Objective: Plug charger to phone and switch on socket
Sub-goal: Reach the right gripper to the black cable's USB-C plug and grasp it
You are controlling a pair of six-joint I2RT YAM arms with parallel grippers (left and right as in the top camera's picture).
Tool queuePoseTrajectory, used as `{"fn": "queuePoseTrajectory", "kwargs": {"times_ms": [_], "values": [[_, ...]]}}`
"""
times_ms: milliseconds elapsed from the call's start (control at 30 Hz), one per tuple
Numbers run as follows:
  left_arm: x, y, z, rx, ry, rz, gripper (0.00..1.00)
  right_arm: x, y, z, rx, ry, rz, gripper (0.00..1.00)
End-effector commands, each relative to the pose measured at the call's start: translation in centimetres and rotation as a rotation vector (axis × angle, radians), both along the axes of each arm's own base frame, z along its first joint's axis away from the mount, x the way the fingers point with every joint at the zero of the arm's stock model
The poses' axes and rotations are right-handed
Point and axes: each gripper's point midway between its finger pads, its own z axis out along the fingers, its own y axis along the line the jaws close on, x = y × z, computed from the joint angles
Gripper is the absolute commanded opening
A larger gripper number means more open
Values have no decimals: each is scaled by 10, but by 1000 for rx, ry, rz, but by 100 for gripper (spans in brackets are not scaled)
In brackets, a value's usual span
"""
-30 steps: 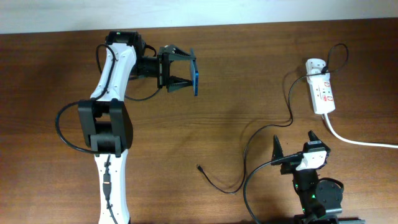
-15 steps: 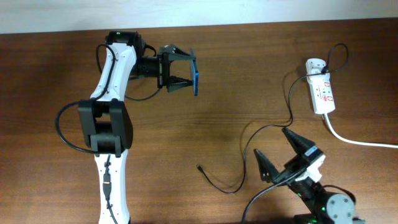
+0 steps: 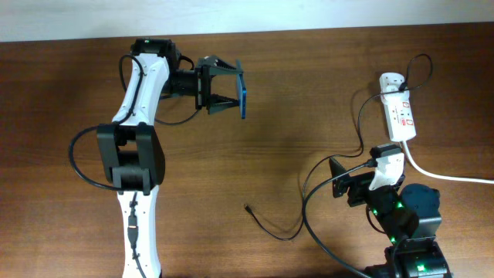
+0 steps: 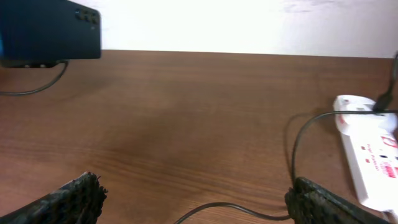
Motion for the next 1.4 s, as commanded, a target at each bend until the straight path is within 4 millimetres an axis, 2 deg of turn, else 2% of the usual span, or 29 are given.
{"fn": "queuePoseTrajectory", "kwargs": {"times_ms": [0,100,200,267,400,433,467,533,567,633,667,733,800,833,867,900,933,967,1000,1067,1133,1233,1300,1367], "values": [[6,2,12,-52,0,23,78,-1,6,10,13,-24,36,98],[6,2,12,-52,0,23,78,-1,6,10,13,-23,36,98],[6,2,12,-52,0,23,77,-13,26,-1,53,35,151,98],[6,2,12,-52,0,23,78,-20,40,1,86,39,239,98],[6,2,12,-52,0,23,78,-19,40,10,163,56,210,98],[6,2,12,-52,0,23,78,-16,39,17,169,59,202,98],[6,2,12,-52,0,23,78,-9,31,15,169,121,139,98],[6,2,12,-52,0,23,78,3,26,-2,157,341,89,98],[6,2,12,-52,0,23,78,7,27,-3,159,389,90,98],[6,2,12,-52,0,23,77,20,51,6,237,496,212,98],[6,2,12,-52,0,23,77,21,59,4,265,518,254,98],[6,2,12,-52,0,23,77,29,54,-13,238,561,225,98],[6,2,12,-52,0,23,77,34,48,-17,250,596,163,98],[6,2,12,-52,0,23,77,35,37,-14,206,624,90,98],[6,2,12,-52,0,23,77,34,21,-2,102,669,-16,98],[6,2,12,-52,0,23,77,36,15,15,5,682,-73,98],[6,2,12,-52,0,23,77,44,25,40,-176,628,-79,98],[6,2,12,-52,0,23,78,52,48,54,-255,560,-70,98],[6,2,12,-52,0,23,77,59,73,62,-254,512,-62,98],[6,2,12,-52,1,23,78,74,147,63,-250,430,63,98],[6,2,12,-52,4,23,77,92,198,60,-242,394,91,99],[6,2,12,-49,33,24,78,121,228,64,-138,391,29,100],[6,2,12,-48,41,24,79,131,235,56,-92,398,-3,86],[6,2,12,-46,58,25,79,131,235,53,-52,414,-34,72]]}}
